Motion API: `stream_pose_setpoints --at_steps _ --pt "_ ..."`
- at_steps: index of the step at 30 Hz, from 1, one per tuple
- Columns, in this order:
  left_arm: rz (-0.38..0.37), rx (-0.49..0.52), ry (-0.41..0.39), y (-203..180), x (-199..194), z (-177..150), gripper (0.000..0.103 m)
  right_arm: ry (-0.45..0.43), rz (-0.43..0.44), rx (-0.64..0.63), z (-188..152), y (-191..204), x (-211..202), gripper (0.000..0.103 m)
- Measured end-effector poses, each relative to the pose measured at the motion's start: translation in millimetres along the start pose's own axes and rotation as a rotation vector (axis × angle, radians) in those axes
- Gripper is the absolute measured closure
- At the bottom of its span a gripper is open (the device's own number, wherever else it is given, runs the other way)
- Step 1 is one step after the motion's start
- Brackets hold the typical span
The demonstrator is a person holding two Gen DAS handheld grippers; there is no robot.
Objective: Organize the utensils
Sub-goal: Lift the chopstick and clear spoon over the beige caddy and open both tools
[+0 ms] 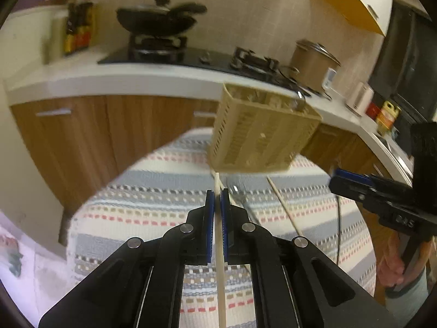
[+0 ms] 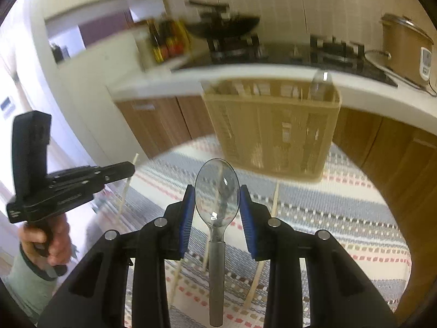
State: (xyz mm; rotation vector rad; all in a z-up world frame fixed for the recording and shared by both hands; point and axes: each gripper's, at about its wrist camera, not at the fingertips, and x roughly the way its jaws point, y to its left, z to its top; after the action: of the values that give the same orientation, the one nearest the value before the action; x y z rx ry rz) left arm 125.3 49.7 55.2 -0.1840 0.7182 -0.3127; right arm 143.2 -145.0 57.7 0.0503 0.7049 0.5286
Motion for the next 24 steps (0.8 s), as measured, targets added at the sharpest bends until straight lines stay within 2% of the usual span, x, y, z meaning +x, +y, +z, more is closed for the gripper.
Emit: stream_pose_setpoints --at_steps 2,5,7,14,18,20,24 --pt "-0.022 -0.016 -0.039 -3 -8 1 0.1 -0.03 0.012 -0.003 7 1 -9 0.073" --pt "-0.005 -0.006 -0.105 -13 -23 8 0.1 -0.067 0.0 -0.019 16 4 -18 0.074" --pt "0.032 -0.014 -0.148 -18 -28 21 0.1 -0.093 -0.001 -0.02 24 4 -21 0.074" --pt "-0.002 0.001 -0.267 -40 -38 66 0.1 -0.114 -0.035 -0.048 41 -2 -12 0.074" --pt "-0.004 0.056 -0.326 -56 -32 89 0.1 -0.146 -0.08 -0.05 54 -10 -9 0.074" --pt "-0.037 0.077 -0.347 -64 -29 109 0.1 -0.197 -0.105 -0.041 69 -15 -17 0.074" --pt "-0.114 0.064 -0.383 -67 -22 152 0.1 -0.236 -0.162 -0.016 99 -25 -24 0.074"
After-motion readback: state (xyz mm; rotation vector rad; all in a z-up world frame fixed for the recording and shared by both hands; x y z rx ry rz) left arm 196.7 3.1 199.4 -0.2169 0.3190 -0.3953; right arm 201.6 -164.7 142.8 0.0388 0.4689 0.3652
